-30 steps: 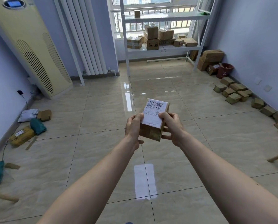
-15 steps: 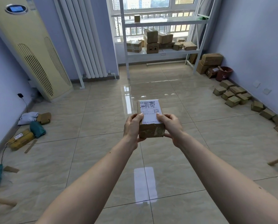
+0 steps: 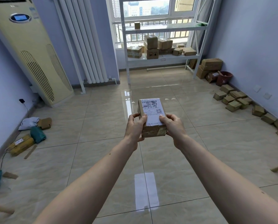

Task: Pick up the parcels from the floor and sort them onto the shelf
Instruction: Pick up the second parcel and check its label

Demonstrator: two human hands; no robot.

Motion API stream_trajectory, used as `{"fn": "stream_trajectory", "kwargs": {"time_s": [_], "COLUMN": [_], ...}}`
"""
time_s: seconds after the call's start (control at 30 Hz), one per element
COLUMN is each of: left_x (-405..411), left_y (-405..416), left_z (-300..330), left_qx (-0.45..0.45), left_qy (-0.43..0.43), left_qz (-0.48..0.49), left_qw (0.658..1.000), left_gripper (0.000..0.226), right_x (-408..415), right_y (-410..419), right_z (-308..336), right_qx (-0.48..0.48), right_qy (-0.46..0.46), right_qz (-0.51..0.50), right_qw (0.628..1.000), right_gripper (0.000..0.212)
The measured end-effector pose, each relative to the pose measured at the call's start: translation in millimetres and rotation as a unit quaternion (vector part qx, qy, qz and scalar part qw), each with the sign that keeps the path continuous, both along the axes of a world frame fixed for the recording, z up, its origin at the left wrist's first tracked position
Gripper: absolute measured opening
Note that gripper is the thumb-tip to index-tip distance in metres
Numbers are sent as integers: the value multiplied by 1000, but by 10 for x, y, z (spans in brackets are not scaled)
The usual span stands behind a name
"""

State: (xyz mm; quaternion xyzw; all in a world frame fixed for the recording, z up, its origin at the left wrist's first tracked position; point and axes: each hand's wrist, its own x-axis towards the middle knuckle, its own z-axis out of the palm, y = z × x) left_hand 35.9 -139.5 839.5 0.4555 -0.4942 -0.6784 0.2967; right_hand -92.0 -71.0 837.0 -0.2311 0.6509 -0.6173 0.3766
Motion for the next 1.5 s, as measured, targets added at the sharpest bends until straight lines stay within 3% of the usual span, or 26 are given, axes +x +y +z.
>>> {"fn": "stream_trajectory", "kwargs": {"time_s": [0.43, 0.63, 0.93, 1.27, 1.37, 1.5], "left_x": [-298, -464, -692, -953, -1082, -1318], "left_y": [-133, -338, -972, -2191, -2546, -2960], "left_z": [72, 30, 81, 173, 188, 174], "left_qx": [-46, -45, -70, -84, -81, -75], "left_qy": [39, 43, 73, 73, 76, 77], "left_qz": [-35, -2, -26, -48, -52, -48], "left_qw": [998, 998, 995, 993, 992, 993], "left_gripper": [37, 72, 39, 31, 22, 27], "right_x": [-349, -525, -788, -1086, -1203, -1414], "right_y": [-142, -374, -1029, -2196, -2507, -2909], "right_z": [51, 97, 175, 192, 187, 195], "right_qx": [-30, -35, -40, -38, -35, -35], "right_qy": [-5, -1, 11, 2, 5, 9], "right_qz": [37, 57, 91, 51, 35, 27], "right_qw": [999, 998, 995, 998, 999, 999], "right_gripper": [27, 25, 19, 44, 44, 41]}}
